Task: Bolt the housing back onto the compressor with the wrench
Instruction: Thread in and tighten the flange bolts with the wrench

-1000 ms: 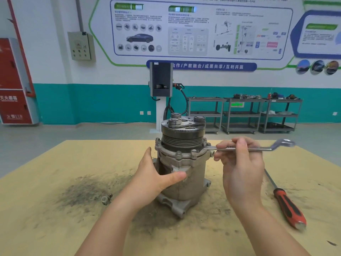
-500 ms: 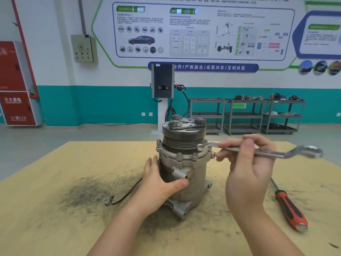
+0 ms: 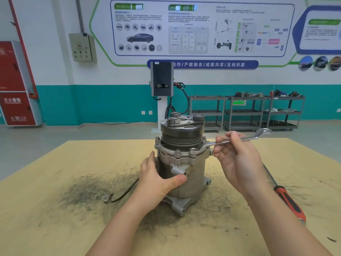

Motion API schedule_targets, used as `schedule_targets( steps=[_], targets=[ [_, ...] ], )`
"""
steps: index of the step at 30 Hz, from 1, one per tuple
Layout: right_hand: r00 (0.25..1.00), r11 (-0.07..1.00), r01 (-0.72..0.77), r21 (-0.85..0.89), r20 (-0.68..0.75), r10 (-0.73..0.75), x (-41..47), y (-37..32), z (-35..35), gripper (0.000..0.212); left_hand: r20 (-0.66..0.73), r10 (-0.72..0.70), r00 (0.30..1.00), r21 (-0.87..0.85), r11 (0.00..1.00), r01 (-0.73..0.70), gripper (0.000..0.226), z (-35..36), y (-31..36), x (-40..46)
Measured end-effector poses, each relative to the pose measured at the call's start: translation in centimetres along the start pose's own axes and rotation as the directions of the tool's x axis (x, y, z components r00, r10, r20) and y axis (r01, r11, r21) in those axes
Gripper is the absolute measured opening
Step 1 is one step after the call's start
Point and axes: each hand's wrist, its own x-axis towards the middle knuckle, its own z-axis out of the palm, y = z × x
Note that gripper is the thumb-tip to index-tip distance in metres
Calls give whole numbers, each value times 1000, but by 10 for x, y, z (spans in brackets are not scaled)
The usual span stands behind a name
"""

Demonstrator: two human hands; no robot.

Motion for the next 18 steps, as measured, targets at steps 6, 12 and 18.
schedule_targets(
  steps=[6, 12, 18],
  targets=[
    [842, 809, 511, -291, -20, -539, -34, 26, 12, 15, -25, -5, 1000, -13, 1000, 5, 145, 0, -2, 1],
    [645, 493, 740, -457, 275, -714, -45, 39, 15, 22, -42, -5, 999, -37, 999, 3, 149, 1, -1, 0],
    [617, 481, 781, -398, 373, -693, -42, 27, 19, 14, -40, -1, 999, -47, 999, -1, 140, 2, -2, 0]
  ],
)
